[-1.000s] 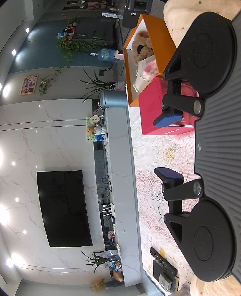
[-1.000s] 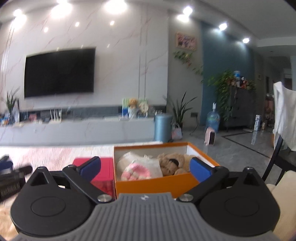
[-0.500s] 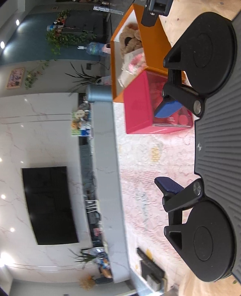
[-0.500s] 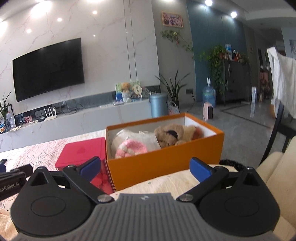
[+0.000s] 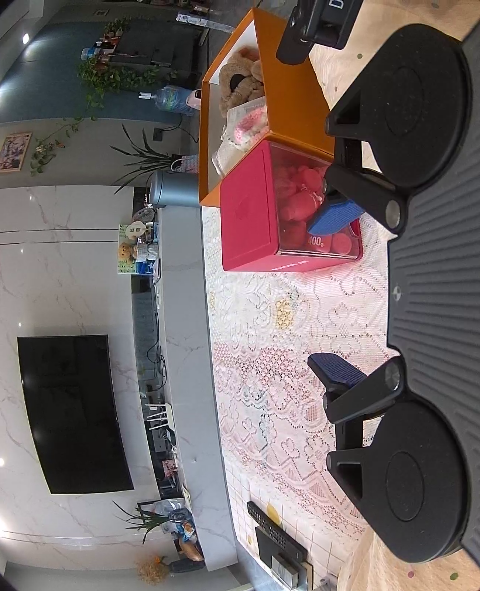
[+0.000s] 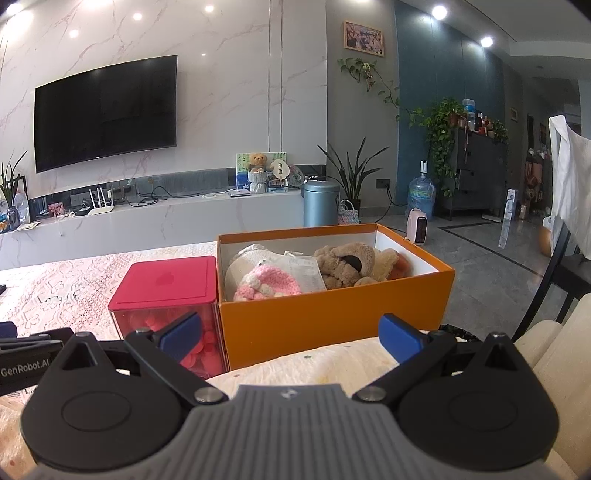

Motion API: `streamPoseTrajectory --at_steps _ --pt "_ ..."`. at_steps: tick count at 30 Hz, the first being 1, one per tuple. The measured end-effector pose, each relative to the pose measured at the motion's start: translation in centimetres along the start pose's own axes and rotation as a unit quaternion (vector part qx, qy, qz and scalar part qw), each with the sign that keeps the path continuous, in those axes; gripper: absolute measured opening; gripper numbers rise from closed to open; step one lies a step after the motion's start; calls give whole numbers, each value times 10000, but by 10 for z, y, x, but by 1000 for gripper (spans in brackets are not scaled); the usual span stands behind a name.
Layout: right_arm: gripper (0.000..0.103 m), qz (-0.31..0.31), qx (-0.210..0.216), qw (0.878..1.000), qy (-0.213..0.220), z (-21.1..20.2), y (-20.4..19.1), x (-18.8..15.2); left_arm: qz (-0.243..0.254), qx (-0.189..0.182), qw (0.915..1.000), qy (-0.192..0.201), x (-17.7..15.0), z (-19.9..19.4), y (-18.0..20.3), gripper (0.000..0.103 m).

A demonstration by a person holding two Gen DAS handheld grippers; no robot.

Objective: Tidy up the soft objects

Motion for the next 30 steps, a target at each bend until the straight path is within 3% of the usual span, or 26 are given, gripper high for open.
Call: streamPoseTrajectory --at_steps 30 --pt "100 -84 -13 9999 -58 3 -5 -1 -97 -73 9999 -17 4 -1 0 86"
Point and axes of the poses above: each gripper's, at about its wrist camera, not at the fingertips, and z roughly the way its jaws point, y to its right, x to its top, the point moved 5 cm from there along z, roughly the way its jaws point, and after that the axes turned 14 degrees about z, right-handed, at the moved point
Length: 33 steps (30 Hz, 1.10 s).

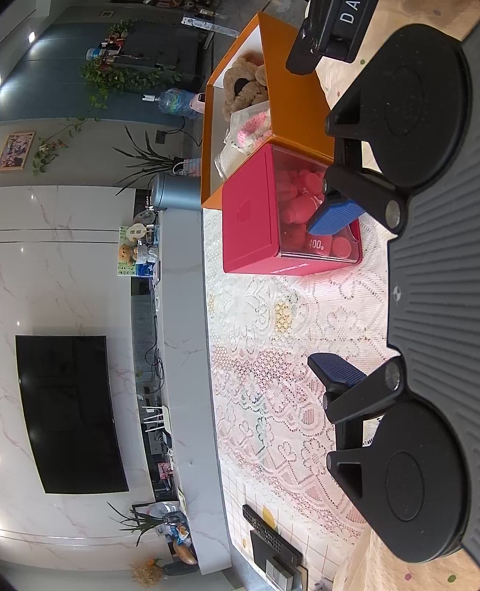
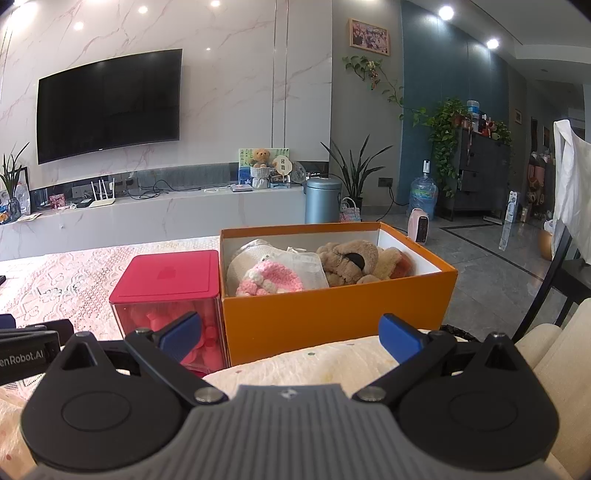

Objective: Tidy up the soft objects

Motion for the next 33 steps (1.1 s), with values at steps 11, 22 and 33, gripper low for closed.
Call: streamPoseTrajectory --at_steps 11,22,33 --pt "100 1 5 10000 -2 1 0 0 -14 -8 10000 -7 0 0 0 86" --pt "100 3 3 10000 -3 0 0 0 -20 -39 10000 3 0 -1 2 86" --pt "100 3 2 10000 -1 0 0 0 -41 -84 10000 16 0 -1 3 86"
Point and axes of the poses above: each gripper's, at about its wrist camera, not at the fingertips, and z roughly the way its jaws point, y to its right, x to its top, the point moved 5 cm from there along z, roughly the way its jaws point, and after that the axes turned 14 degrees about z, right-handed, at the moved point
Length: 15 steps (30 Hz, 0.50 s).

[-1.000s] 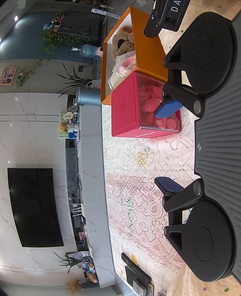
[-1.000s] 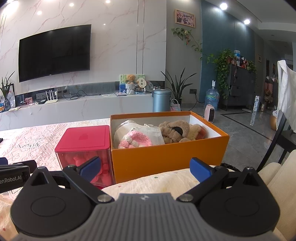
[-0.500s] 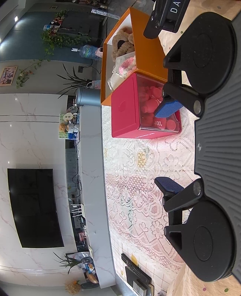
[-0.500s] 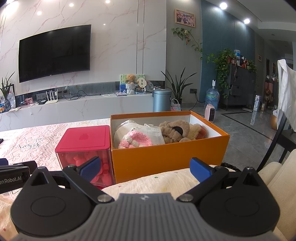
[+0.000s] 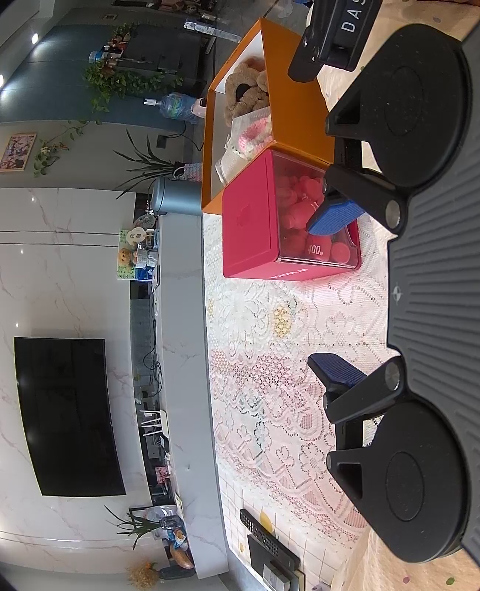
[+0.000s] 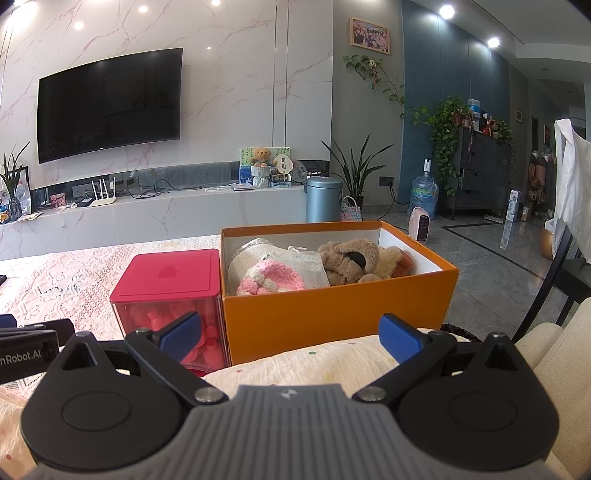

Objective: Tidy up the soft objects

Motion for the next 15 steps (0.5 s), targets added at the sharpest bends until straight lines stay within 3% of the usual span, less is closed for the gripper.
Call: streamPoseTrajectory --at_steps 15 --pt "100 2 1 10000 -3 0 0 0 -18 -20 10000 -33 0 0 -1 86"
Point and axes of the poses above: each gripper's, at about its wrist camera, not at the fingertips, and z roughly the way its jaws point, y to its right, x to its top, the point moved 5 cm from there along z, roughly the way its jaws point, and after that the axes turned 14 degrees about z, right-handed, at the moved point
